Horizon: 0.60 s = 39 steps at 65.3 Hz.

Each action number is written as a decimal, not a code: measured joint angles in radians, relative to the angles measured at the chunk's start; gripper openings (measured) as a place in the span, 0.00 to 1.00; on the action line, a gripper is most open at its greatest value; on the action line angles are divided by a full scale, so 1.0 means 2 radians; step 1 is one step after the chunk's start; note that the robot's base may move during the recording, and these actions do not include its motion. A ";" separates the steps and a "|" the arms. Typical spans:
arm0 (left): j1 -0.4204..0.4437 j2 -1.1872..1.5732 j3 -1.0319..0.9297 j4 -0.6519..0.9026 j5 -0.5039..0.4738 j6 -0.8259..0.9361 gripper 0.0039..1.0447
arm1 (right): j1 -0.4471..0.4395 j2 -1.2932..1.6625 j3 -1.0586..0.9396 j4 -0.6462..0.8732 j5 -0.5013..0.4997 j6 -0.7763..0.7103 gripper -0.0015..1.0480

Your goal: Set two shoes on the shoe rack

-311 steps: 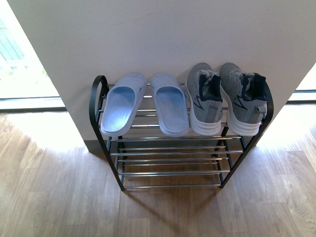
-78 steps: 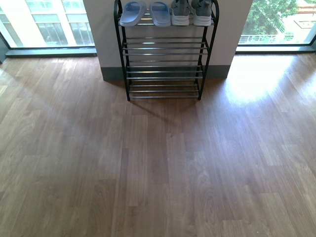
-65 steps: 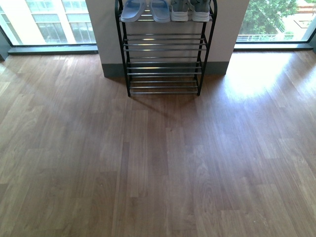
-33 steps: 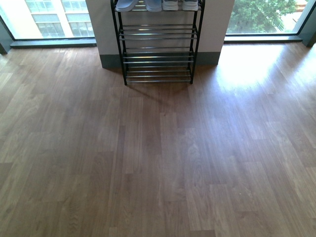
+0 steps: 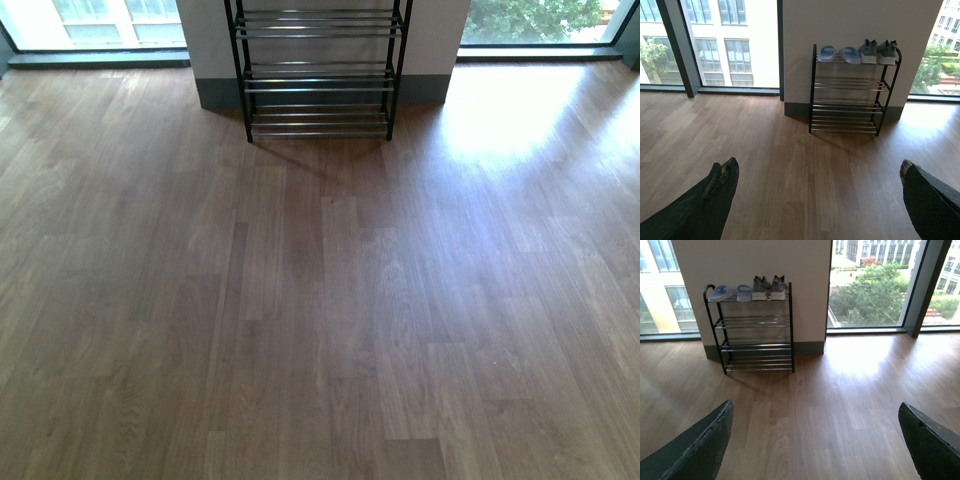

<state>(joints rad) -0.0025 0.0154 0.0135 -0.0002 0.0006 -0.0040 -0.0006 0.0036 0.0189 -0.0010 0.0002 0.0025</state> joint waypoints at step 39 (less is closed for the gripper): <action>0.000 0.000 0.000 0.000 0.000 0.000 0.91 | 0.000 0.000 0.000 0.000 0.000 0.000 0.91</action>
<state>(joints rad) -0.0025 0.0154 0.0135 -0.0002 0.0002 -0.0044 -0.0006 0.0036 0.0189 -0.0010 0.0002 0.0025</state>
